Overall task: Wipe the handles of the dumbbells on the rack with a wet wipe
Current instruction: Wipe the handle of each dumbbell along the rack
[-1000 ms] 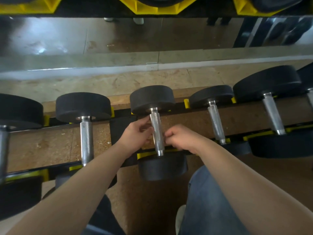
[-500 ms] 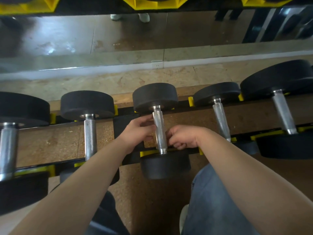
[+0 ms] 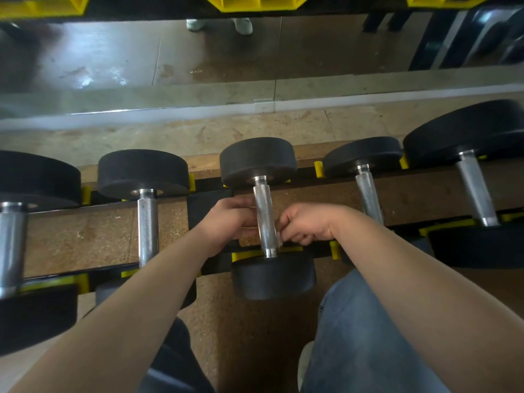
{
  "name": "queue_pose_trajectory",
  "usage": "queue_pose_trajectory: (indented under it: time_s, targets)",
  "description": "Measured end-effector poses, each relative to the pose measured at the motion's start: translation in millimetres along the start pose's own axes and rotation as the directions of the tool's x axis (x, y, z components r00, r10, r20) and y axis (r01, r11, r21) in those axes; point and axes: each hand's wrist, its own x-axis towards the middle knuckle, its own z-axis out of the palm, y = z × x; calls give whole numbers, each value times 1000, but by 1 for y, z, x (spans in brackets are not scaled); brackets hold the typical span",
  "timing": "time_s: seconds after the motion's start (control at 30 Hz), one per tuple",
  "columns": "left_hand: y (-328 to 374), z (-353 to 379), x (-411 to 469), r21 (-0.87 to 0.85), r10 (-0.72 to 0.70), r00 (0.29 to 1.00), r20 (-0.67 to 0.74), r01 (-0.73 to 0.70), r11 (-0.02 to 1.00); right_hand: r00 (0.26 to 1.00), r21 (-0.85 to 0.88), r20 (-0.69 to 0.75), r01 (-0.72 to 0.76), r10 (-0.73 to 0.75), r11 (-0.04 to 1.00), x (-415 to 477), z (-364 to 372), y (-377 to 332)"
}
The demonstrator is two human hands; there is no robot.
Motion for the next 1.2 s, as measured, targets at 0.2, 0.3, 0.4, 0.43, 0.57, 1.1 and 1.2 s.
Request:
queue_pose_trajectory:
  time_s: [0.2, 0.3, 0.4, 0.43, 0.57, 1.1, 1.2]
  targets:
    - [1, -2, -1, -65, 6, 999, -35, -9, 998, 919, 532, -377, 317, -116, 785, 26, 0, -18]
    - [2, -4, -1, -114, -24, 999, -30, 20, 993, 975, 383, -216, 127, -45, 915, 17, 1, -9]
    - [2, -3, -1, -68, -115, 993, -18, 114, 991, 999, 78, 27, -46, 44, 996, 7, 7, 3]
    - [1, -1, -1, -43, -137, 991, -6, 136, 990, 998, 41, 32, -53, 51, 998, 8, 9, 4]
    - [-1, -3, 3, -12, -105, 992, -74, 105, 994, 972, 387, -237, 106, -12, 916, 23, 10, -5]
    - [5, -9, -1, -90, -205, 955, 216, 229, 969, 950, 580, -312, 198, -9, 790, 7, 21, 2]
    - [10, -12, 7, -153, -119, 974, 194, 149, 977, 938, 583, -340, 268, -69, 767, 2, 24, 3]
